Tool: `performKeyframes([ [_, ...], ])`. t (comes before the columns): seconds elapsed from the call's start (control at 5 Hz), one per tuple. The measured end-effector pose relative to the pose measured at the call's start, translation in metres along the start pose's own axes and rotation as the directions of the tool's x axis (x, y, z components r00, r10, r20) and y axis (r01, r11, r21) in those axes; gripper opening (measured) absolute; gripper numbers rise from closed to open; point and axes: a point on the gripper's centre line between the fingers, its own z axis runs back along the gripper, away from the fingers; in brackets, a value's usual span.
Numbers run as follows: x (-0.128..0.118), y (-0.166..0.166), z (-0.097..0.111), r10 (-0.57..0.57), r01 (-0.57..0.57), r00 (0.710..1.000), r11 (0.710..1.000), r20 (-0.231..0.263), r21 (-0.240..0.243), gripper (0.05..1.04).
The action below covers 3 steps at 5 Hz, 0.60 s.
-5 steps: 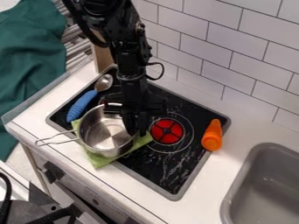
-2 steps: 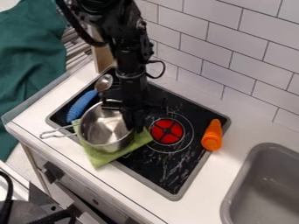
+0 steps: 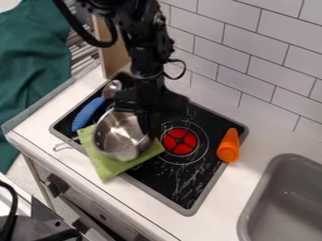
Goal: Move the silver pot to the upper side of the right burner
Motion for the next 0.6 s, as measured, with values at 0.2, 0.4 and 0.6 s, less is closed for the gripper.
performKeyframes([
  [0.2,0.013,-0.019,0.018,-0.071,0.071,0.995,0.997,0.069,0.004,0.055],
  [0.4,0.028,-0.049,0.037,-0.176,0.173,0.975,0.984,0.135,0.031,0.055],
  [0.6,0.042,-0.07,0.045,-0.246,0.244,0.953,0.969,0.176,0.037,0.055],
])
